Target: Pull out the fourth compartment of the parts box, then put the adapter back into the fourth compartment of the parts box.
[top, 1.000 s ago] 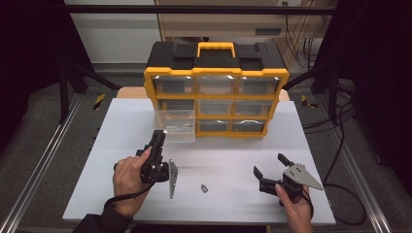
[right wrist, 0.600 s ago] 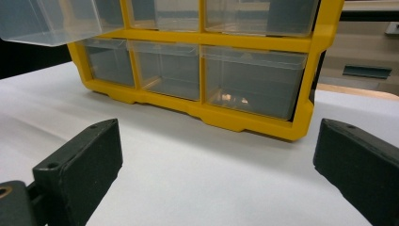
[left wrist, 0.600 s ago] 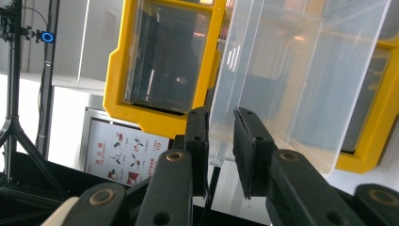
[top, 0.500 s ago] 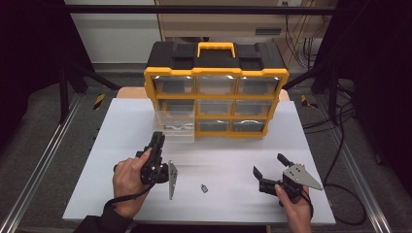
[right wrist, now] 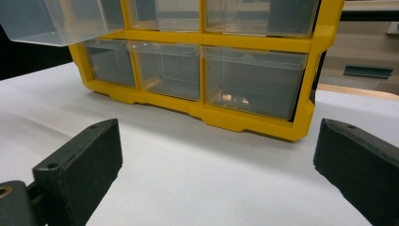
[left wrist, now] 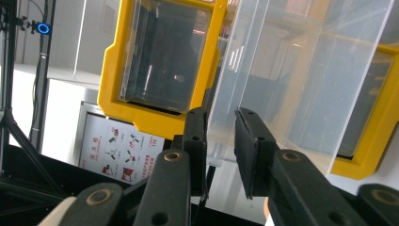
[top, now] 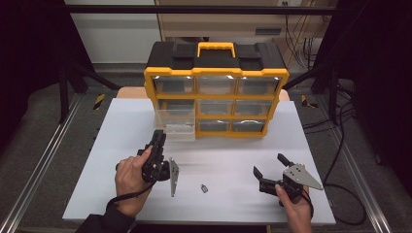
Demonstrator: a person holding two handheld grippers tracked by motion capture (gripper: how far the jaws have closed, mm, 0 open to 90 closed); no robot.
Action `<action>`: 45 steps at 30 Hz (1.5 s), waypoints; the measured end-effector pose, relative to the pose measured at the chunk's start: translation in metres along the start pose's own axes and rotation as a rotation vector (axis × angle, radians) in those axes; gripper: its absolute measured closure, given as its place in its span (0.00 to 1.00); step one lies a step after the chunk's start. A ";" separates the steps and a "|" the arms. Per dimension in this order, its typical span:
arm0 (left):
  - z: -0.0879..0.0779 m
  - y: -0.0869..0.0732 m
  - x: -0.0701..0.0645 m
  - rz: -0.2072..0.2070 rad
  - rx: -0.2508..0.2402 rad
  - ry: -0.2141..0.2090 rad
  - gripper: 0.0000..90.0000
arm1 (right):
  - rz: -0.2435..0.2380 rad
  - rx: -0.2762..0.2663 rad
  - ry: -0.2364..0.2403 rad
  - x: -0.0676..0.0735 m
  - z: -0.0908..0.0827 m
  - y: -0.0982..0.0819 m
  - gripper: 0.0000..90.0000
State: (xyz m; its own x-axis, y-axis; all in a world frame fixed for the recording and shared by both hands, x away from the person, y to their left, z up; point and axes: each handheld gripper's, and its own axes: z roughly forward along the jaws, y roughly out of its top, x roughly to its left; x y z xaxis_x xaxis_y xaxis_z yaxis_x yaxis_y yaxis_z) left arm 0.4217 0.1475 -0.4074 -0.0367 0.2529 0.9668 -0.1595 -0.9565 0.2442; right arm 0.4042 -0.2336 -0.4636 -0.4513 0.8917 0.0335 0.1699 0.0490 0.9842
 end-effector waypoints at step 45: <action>-0.027 -0.156 -0.019 -1.225 0.038 -0.275 0.02 | 0.001 0.275 0.120 0.051 0.026 0.022 0.09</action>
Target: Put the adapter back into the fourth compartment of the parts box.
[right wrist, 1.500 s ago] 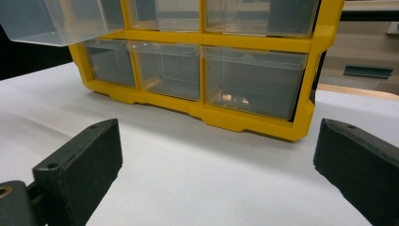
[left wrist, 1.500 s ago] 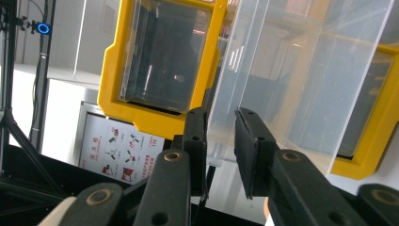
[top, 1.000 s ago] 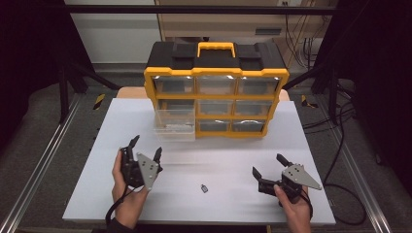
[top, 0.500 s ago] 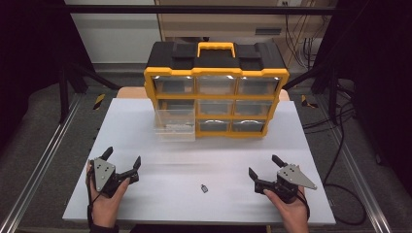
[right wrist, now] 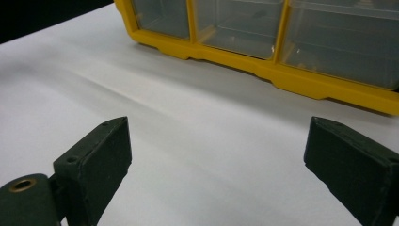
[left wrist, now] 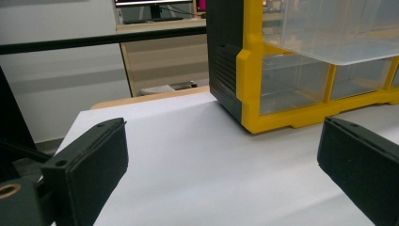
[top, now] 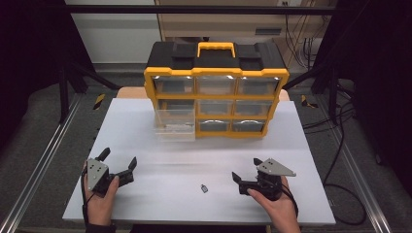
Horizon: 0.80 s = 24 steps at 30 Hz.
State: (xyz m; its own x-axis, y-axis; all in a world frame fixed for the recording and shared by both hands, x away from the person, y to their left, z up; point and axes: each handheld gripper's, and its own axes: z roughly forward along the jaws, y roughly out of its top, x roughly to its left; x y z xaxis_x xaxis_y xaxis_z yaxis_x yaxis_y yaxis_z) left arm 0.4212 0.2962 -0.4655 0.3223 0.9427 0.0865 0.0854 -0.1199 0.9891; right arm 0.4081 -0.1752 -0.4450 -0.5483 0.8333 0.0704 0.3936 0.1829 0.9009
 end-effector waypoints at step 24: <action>-0.002 -0.003 0.010 -0.034 0.000 -0.006 0.02 | -0.066 0.184 0.133 0.040 0.031 0.018 0.08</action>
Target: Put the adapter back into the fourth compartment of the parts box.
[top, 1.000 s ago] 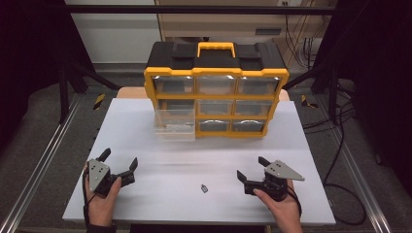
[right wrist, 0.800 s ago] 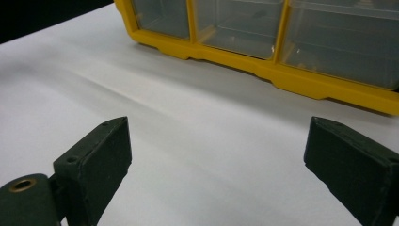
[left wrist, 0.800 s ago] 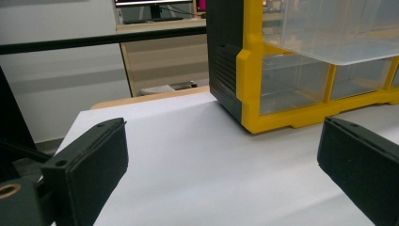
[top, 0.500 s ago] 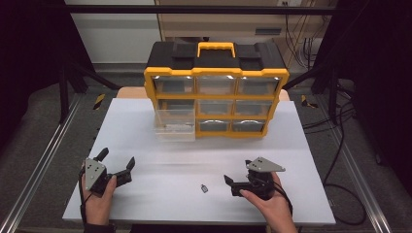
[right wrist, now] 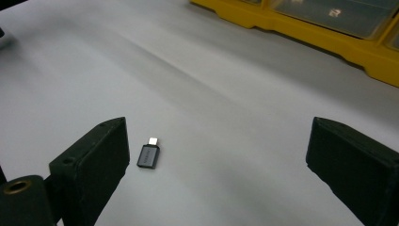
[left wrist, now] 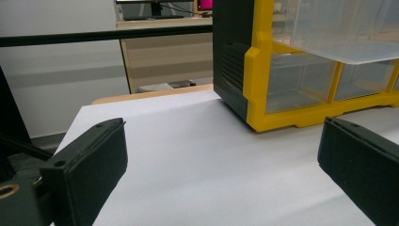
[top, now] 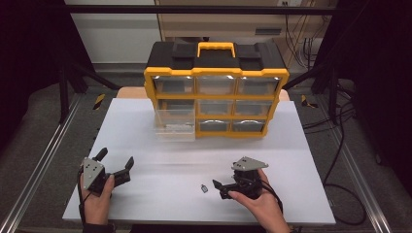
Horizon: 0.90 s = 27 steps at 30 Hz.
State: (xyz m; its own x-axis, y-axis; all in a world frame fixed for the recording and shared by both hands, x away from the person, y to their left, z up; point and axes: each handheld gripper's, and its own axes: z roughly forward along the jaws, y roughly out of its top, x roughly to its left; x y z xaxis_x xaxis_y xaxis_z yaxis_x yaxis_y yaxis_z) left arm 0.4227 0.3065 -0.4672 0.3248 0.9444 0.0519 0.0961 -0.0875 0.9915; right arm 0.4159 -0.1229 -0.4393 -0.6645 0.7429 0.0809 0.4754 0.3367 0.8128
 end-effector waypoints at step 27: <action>0.002 0.000 0.000 -0.009 0.004 -0.012 0.02 | -0.091 0.149 0.056 0.027 0.034 0.009 0.09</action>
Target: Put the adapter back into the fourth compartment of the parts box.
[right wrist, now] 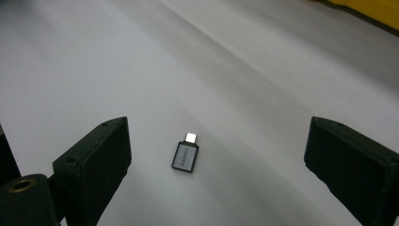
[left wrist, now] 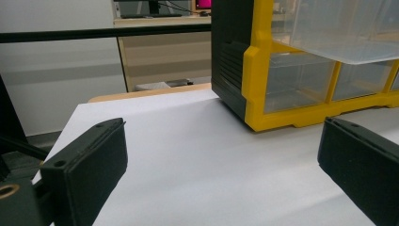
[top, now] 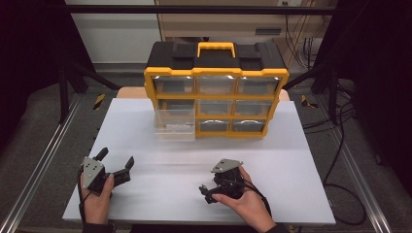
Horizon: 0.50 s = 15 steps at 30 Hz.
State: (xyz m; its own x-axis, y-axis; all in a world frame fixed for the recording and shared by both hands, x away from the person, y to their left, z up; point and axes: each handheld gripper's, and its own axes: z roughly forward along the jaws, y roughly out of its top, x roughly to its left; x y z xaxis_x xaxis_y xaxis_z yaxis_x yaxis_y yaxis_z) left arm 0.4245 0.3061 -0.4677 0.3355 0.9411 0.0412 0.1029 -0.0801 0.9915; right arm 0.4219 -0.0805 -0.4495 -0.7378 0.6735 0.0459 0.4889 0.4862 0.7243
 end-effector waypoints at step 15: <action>0.002 0.000 -0.001 0.000 0.005 -0.007 0.02 | -0.018 0.064 0.010 0.006 0.011 0.003 0.13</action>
State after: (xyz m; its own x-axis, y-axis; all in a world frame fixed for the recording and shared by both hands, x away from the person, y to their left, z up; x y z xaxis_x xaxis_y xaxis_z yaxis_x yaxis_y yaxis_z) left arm 0.4258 0.3051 -0.4682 0.3424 0.9387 0.0406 0.1073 -0.0820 0.9908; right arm 0.4242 -0.0690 -0.4542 -0.7514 0.6586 0.0402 0.5035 0.5330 0.6800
